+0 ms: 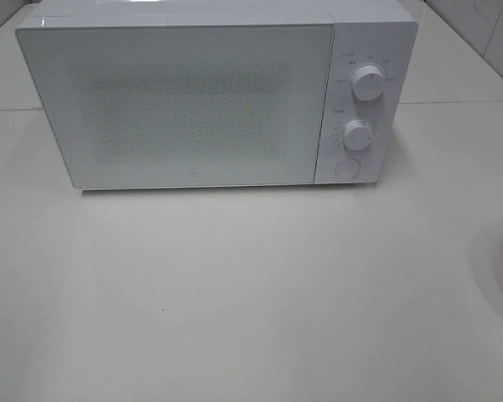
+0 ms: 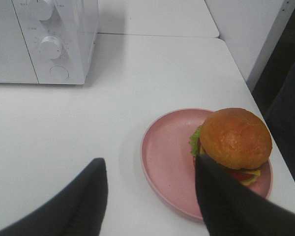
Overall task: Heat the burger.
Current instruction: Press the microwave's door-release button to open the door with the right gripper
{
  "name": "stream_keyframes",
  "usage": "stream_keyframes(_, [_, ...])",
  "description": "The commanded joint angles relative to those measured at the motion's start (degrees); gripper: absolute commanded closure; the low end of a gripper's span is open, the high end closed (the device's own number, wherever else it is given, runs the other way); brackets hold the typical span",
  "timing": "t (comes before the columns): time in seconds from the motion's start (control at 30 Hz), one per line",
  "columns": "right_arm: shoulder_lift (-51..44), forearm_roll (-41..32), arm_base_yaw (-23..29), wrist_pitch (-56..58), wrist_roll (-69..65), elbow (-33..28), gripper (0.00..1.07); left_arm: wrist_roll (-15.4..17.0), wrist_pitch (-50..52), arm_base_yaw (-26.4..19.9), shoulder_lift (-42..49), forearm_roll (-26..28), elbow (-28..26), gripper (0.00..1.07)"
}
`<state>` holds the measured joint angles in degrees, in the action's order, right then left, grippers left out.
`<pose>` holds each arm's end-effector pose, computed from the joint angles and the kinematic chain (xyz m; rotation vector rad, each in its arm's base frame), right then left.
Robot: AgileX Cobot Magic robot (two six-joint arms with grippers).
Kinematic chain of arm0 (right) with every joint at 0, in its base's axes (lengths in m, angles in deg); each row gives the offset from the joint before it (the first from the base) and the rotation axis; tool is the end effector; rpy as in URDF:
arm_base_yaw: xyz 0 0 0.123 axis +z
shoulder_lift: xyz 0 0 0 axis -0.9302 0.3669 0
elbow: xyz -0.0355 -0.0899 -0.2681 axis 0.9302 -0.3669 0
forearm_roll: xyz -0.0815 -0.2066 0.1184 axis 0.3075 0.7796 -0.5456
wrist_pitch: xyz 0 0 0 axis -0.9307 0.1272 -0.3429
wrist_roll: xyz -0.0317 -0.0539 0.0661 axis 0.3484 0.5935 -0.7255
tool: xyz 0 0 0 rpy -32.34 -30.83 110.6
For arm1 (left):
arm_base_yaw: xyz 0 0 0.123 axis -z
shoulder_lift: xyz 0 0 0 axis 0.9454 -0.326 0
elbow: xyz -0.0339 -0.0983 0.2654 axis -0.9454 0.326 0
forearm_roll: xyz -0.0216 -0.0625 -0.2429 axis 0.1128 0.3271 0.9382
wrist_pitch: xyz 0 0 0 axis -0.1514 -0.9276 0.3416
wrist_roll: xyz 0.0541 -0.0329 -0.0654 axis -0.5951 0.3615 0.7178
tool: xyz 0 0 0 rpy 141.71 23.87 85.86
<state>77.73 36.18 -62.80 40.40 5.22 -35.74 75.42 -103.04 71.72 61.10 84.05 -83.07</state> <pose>-0.0005 -0.0157 0.2842 0.0161 1.9397 -0.1033 -0.0048 -0.0043 0.2792 0.1632 2.0088 0.0185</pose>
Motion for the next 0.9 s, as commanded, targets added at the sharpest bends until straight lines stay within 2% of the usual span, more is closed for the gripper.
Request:
stream_keyframes(0.03, [-1.66, 0.06, -0.23, -0.34, -0.06, -0.23, 0.51, 0.23, 0.17, 0.34, 0.92, 0.11, 0.11, 0.06])
stream_keyframes(0.63, [-1.55, 0.17, -0.23, -0.34, -0.06, -0.23, 0.54, 0.23, 0.17, 0.34, 0.92, 0.11, 0.11, 0.06])
stream_keyframes(0.7, [-0.80, 0.34, -0.23, -0.52, -0.06, -0.06, 0.61, 0.23, 0.17, 0.34, 0.92, 0.11, 0.11, 0.06])
stream_keyframes(0.73, [-0.80, 0.34, -0.23, -0.52, -0.06, -0.06, 0.61, 0.23, 0.17, 0.34, 0.92, 0.11, 0.11, 0.06])
stream_keyframes(0.77, [0.11, 0.63, -0.23, -1.43, 0.46, 0.52, 0.70, 0.23, 0.17, 0.34, 0.92, 0.11, 0.11, 0.06])
stream_keyframes(0.8, [0.11, 0.63, -0.23, -1.43, 0.46, 0.52, 0.70, 0.23, 0.17, 0.34, 0.92, 0.11, 0.11, 0.06])
stream_keyframes(0.83, [0.80, 0.63, -0.23, -2.52, 1.09, 0.97, 0.77, 0.23, 0.17, 0.34, 0.92, 0.11, 0.11, 0.06])
stream_keyframes(0.87, [2.41, 0.34, -0.23, -6.99, 2.41, 1.60, 0.93, 0.23, 0.17, 0.34, 0.92, 0.11, 0.11, 0.06])
stream_keyframes(0.9, [2.41, 0.34, -0.23, -6.99, 2.41, 1.60, 0.93, 0.23, 0.17, 0.34, 0.92, 0.11, 0.11, 0.06])
